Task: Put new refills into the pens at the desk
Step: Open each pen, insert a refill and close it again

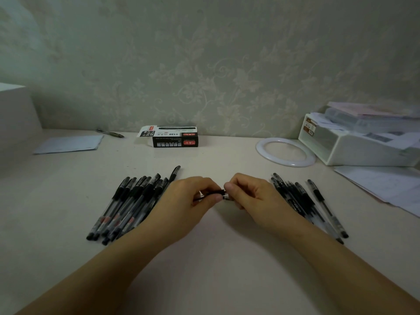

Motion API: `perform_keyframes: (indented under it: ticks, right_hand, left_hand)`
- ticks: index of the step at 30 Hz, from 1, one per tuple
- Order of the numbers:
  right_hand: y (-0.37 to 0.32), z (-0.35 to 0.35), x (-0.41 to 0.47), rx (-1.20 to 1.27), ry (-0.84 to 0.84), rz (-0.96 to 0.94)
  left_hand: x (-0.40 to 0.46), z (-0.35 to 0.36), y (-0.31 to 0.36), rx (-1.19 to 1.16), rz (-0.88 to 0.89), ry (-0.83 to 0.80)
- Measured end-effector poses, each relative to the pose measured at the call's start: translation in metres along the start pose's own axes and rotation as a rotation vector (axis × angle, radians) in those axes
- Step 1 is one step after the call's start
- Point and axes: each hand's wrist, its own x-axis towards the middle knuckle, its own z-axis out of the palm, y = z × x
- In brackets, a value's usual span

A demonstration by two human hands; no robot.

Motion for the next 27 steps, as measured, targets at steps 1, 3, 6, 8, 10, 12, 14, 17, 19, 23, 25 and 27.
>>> perform_keyframes:
  ticks: [1,3,6,8,10,12,14,17,19,23,25,27]
  right_hand:
    - [0.000,0.000,0.001,0.003,0.001,0.000]
    - [0.000,0.000,0.001,0.016,0.003,0.013]
    - [-0.002,0.000,0.000,0.024,0.026,0.034]
    - [-0.001,0.000,-0.002,-0.061,0.091,0.028]
    - [0.002,-0.002,-0.001,-0.236,0.161,0.009]
    - [0.004,-0.003,-0.001,-0.404,0.145,-0.005]
    - [0.008,-0.002,-0.001,-0.528,0.066,0.013]
    - [0.011,0.000,-0.002,-0.583,0.035,0.012]
    - [0.010,-0.002,-0.002,-0.527,0.079,0.002]
    - [0.007,-0.004,-0.002,-0.387,0.122,-0.023]
    - [0.006,-0.003,-0.001,-0.365,0.085,-0.042]
    - [0.004,-0.001,-0.001,-0.349,0.058,-0.058]
  left_hand:
    - [0.000,-0.001,0.000,0.009,0.003,0.013]
    - [0.001,-0.001,-0.001,0.020,0.009,0.033]
    - [0.001,-0.001,-0.002,0.030,-0.003,0.048]
    - [0.000,-0.001,-0.004,0.061,-0.020,0.049]
    - [0.000,-0.001,-0.007,0.092,-0.057,0.043]
    - [0.000,-0.002,-0.010,0.136,-0.093,0.034]
    - [0.000,-0.002,-0.012,0.179,-0.105,0.017]
    - [-0.001,-0.003,-0.013,0.209,-0.094,-0.010]
    - [-0.001,-0.003,-0.014,0.224,-0.091,-0.022]
    - [-0.001,-0.003,-0.014,0.234,-0.088,-0.042]
    - [0.000,-0.003,-0.014,0.230,-0.080,-0.048]
    - [0.000,-0.003,-0.013,0.205,-0.083,-0.046]
